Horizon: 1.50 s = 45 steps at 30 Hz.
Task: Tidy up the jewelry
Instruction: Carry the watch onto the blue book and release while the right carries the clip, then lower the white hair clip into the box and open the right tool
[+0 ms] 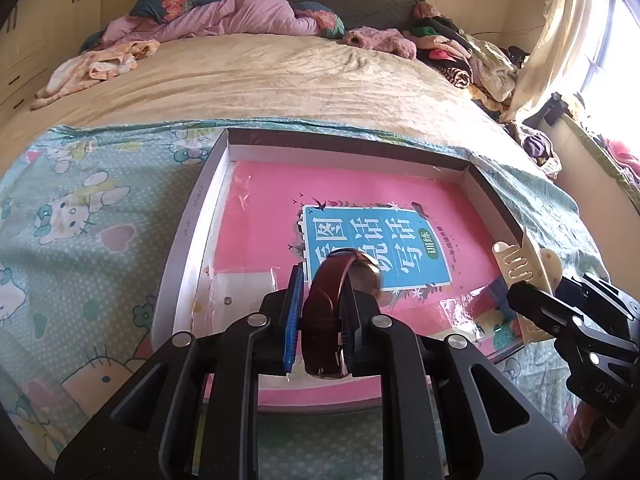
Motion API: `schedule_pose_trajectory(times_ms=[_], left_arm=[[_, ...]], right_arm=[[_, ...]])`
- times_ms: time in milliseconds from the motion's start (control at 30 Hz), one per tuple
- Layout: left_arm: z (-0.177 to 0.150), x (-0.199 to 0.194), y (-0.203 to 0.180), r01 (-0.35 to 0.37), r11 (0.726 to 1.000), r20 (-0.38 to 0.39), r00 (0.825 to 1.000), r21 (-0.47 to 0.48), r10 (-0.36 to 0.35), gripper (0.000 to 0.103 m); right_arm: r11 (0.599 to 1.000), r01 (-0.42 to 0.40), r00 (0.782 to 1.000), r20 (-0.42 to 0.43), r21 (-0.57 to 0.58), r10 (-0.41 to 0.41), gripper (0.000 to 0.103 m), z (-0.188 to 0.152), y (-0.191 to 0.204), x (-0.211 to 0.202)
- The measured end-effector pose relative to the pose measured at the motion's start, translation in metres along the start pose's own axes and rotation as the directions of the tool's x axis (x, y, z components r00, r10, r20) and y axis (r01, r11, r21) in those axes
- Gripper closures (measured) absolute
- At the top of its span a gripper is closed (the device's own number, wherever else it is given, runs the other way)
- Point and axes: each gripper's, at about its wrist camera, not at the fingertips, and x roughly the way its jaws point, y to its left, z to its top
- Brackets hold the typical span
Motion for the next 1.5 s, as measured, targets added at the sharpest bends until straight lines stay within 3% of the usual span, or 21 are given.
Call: schedule_pose_trajectory(times_ms=[233,300,500,967,1333,1400,1500], left_arm=[[0.000,0.000,0.000,0.001,1.000,0.002,1.000,0.012,-0.001,0.088],[-0.001,-0.001,0.000,0.006,1.000,0.000,1.000,0.014,-0.006,0.076],[-0.004,-0.009,-0.003,0.010,1.000,0.014,1.000,0.029,-0.011,0.061],[-0.007,-0.026,0.000,0.009,1.000,0.045,0.999,0.015,-0.010,0.045],[-0.011,-0.037,0.004,0.004,1.000,0.056,0.998,0.001,-0.004,0.036],[-0.011,-0.039,0.005,0.005,1.000,0.056,0.998,-0.004,-0.005,0.030],[-0.012,-0.041,0.005,0.005,1.000,0.060,0.998,-0.005,-0.005,0.023]], right_arm=[[1.000,0.003,1.000,-0.025,0.002,-0.003,0.068,0.001,-0.003,0.013],[1.000,0.000,0.999,-0.036,0.000,0.000,0.068,0.002,-0.003,0.017],[1.000,-0.004,0.996,-0.083,0.009,0.005,0.068,0.000,-0.003,0.032],[0.999,-0.006,0.993,-0.116,0.040,0.011,0.067,-0.008,-0.006,0.037],[0.997,-0.009,0.998,-0.065,0.081,0.015,0.038,-0.008,-0.011,0.014],[0.996,-0.006,0.999,-0.050,0.094,0.011,0.030,-0.008,-0.013,0.007],[0.994,-0.011,0.999,-0.037,0.109,0.015,0.029,-0.008,-0.016,-0.002]])
